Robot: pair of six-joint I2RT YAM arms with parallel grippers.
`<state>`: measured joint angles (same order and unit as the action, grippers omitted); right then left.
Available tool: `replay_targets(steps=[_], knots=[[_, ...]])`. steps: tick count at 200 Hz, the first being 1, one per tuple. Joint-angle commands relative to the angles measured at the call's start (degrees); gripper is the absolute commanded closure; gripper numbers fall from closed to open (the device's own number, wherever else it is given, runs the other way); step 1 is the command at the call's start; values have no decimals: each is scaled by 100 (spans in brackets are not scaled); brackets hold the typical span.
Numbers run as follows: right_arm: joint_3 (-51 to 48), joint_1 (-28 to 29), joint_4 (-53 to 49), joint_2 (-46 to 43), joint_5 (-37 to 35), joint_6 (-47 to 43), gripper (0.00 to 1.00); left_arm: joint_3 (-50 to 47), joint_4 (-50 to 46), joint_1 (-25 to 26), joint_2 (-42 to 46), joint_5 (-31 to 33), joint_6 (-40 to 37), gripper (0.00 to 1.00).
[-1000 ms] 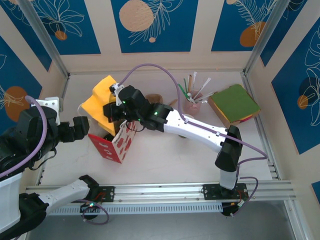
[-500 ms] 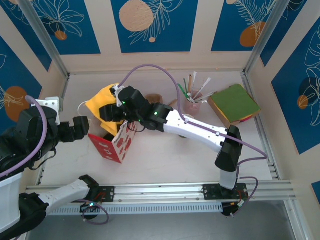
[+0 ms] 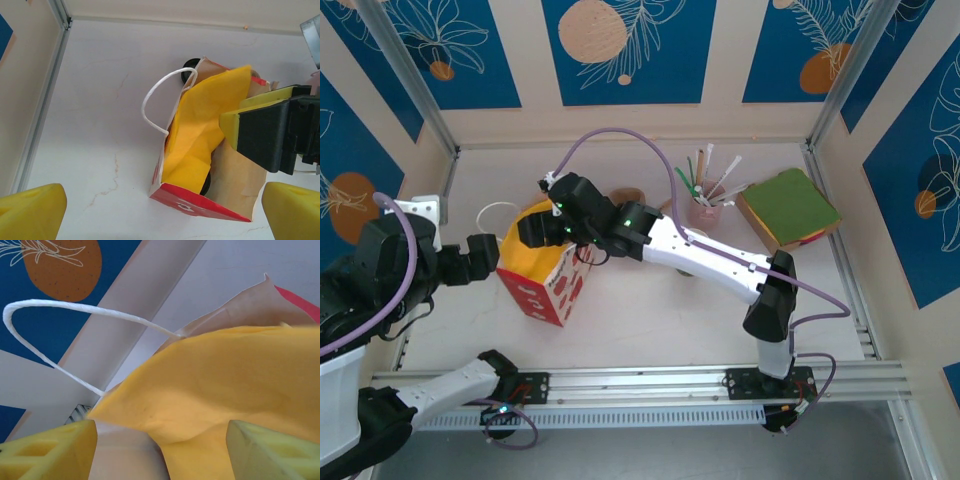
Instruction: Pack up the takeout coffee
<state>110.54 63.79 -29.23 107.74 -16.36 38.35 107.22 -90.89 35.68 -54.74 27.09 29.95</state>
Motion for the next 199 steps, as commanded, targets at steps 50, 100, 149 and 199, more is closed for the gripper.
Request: replay_targets(steps=[50,100,149,199], knots=[[552,80,-282,-58,-178,-426,30,-166,160,-56,57,2,-22,0],[1194,-44,-696,92,-209,-609,29,-305,286,-56,9,-101,-81,0],[1369,-194,-1015,-185,-586,-863,30,-654,904,-53,-388,-969,-642,7],[535,-657,-1215,-1156,-943,-735,17,-661,1265,-64,-1136,-1059,-1146,21]])
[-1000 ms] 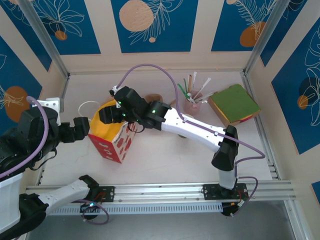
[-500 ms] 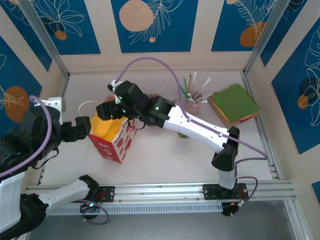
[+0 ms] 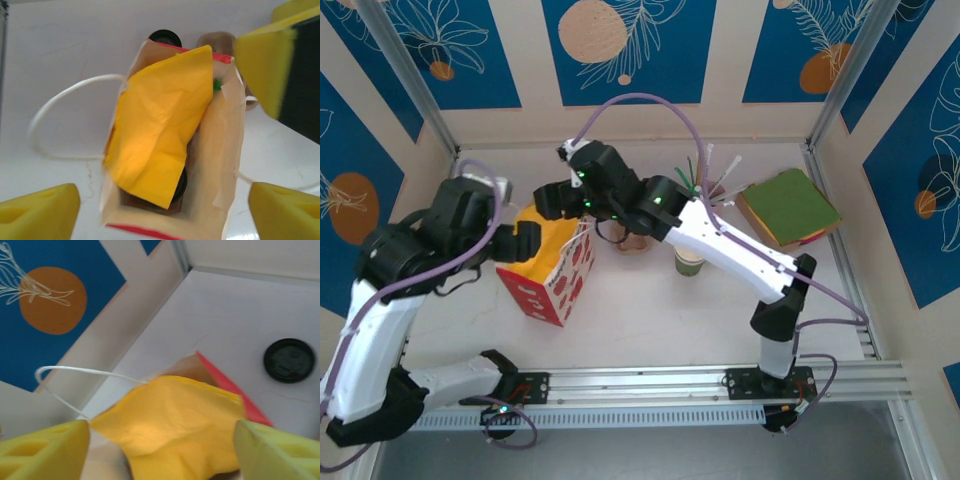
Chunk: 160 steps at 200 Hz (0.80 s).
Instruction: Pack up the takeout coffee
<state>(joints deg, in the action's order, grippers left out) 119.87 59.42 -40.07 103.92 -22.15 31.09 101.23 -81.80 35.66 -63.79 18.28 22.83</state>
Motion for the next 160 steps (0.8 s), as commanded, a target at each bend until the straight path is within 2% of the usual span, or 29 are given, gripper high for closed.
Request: replay_targets(steps=[1,11,26,79,130,160], knots=[[-432,-229,-123,-815,-362,-8,17,-61,365,-61,-249,-177,-449,22],[-770,-325,-46,-1095,-389,19,13,-68,471,-76,-383,-231,-597,26],[-1260,-464,32,-1520,-486,116,0,-68,570,-146,-621,-255,-750,33],[-2432,-878,133,-2659,-502,344,1,-352,1168,-705,-1063,-845,-1292,38],[-2857,-1069,-44,-3041,-480,475,1,-663,1815,-1273,-1430,-1527,-1552,38],[-2943,-1202,-17,-3102,-387,503,1,-792,1956,-1405,-1650,-1660,-1589,38]])
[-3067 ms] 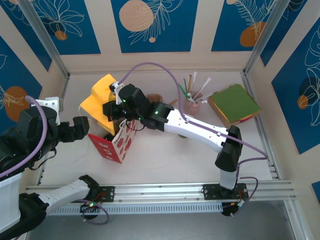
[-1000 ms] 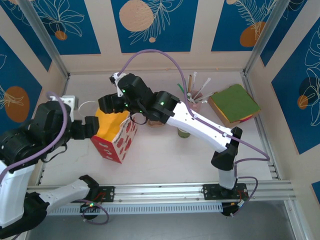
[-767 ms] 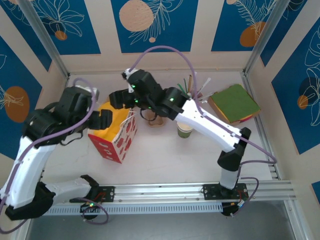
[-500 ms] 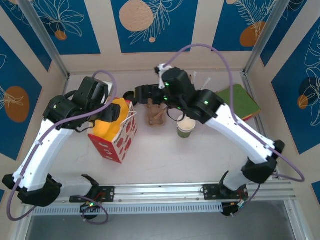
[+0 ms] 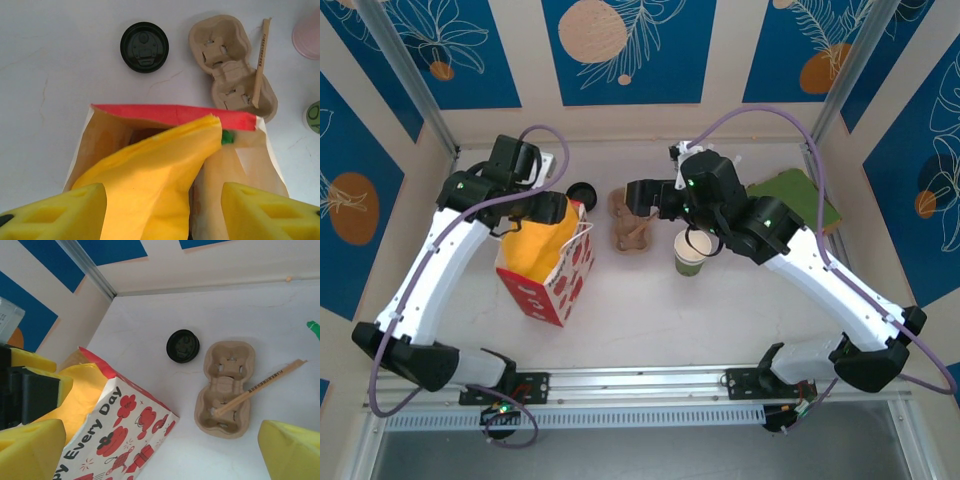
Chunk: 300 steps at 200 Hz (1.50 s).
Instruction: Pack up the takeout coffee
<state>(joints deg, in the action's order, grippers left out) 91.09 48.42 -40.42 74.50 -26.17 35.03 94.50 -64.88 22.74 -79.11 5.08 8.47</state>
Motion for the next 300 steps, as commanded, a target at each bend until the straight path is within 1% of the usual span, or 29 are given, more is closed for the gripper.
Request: replay_targets(steps=[1,51,88,135,154,167,180,193,204,218,262,300], knots=[[-65,-108,17,-162,20,110,1,-126,265,-117,-120,-345,-148,38],[-171,-320,135,-103,284,145,1,-823,440,-246,-87,-483,-37,37],[-112,-364,180,45,444,141,1,-1248,581,-274,38,-586,104,36],[-84,-404,210,129,552,147,1,-1433,584,-283,182,-648,224,35],[-86,-412,228,135,591,145,1,-1536,573,-282,258,-612,251,37],[-107,-408,258,133,628,145,1,-1566,573,-281,333,-536,260,44],[-121,-408,263,148,647,171,1,-1555,575,-281,366,-513,262,44],[-132,-411,272,148,696,193,1,-1573,573,-289,350,-481,227,51],[-148,-413,285,144,725,215,1,-1669,597,-303,327,-394,225,52],[-172,-394,307,145,759,233,1,-1823,666,-323,298,-335,263,60],[-214,-351,290,118,772,267,1,-2261,937,-461,295,-508,375,60],[-227,-329,290,141,787,282,1,-2300,952,-490,390,-700,462,61]])
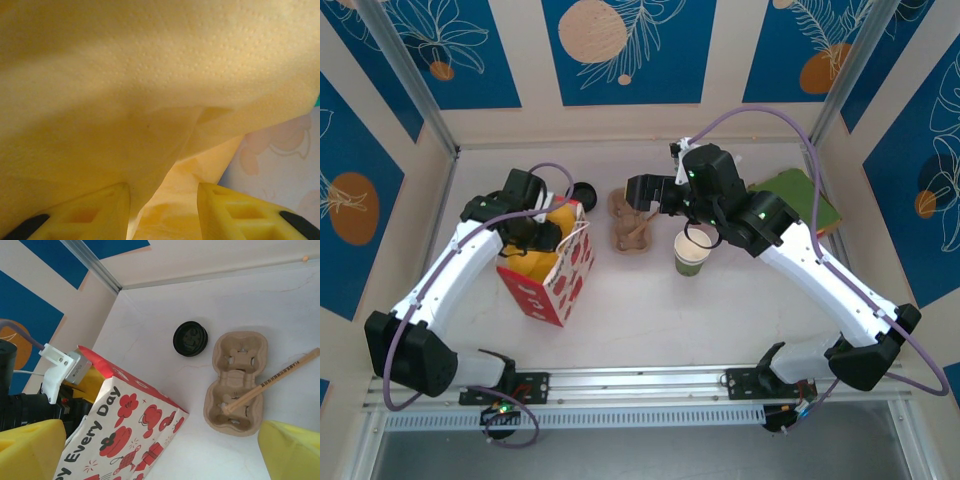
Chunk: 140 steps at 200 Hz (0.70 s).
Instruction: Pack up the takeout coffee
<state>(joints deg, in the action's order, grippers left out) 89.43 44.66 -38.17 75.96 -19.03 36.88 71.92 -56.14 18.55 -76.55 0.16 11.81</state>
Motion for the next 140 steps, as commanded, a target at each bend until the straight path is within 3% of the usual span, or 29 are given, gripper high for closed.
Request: replay_targets(steps=[1,40,67,103,124,140], knots=[[-63,45,64,-4,69,92,1,-40,82,-70,133,-209,132,61],[-20,42,73,6,60,60,1,504,-341,-64,276,-321,200,60],[22,19,55,12,5,-2,1,1179,-708,-70,374,-384,218,54],[20,-68,14,-29,-55,-84,1,2401,-1178,-70,195,-329,190,38],[-3,-144,-40,-83,-101,-127,1,2986,-1259,-68,49,-183,241,36],[-33,-208,-88,-139,-173,-196,1,3310,-1242,-66,-97,77,290,28]])
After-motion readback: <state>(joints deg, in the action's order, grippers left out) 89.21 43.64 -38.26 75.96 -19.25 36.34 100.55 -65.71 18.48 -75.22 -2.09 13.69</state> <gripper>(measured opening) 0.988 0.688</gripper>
